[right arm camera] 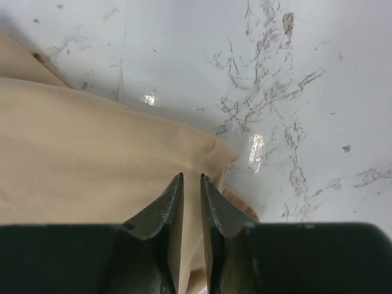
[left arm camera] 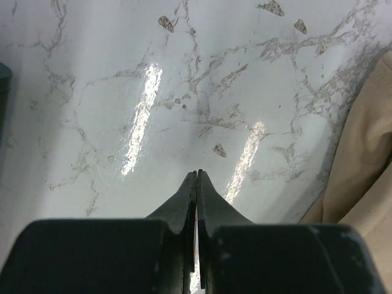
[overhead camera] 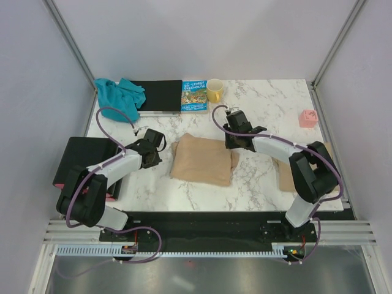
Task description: Fold and stack the t-shirts
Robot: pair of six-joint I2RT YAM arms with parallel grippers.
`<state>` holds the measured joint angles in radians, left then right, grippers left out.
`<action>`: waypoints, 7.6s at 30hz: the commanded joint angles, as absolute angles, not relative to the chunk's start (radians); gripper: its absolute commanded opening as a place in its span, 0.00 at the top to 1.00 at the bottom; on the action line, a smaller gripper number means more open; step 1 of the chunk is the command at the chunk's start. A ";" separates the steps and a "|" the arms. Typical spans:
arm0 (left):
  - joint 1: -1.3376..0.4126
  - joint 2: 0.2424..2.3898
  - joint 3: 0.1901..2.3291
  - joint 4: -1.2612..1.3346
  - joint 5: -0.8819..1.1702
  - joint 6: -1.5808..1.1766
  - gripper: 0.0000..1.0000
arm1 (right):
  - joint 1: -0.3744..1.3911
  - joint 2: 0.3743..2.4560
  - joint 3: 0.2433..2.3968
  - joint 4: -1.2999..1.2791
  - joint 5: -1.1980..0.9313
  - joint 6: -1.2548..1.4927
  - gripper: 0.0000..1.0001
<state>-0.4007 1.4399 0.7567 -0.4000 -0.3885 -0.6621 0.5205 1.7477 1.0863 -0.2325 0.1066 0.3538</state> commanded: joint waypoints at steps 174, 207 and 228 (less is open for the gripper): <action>-0.387 1.709 0.882 -0.239 0.187 -0.580 0.43 | 0.310 1.689 0.476 0.402 -0.537 0.679 0.30; -0.390 1.729 0.836 -0.143 0.341 -0.580 0.68 | 0.431 1.868 0.551 0.543 -0.548 0.755 0.37; -0.394 1.741 0.834 -0.127 0.365 -0.560 0.75 | 0.492 1.911 0.549 0.643 -0.479 0.807 1.00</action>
<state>-0.3763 1.7084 0.8604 -0.0978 0.3077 -0.5991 0.4618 1.8843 0.5877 0.7723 -0.5571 0.8383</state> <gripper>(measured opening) 0.266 0.067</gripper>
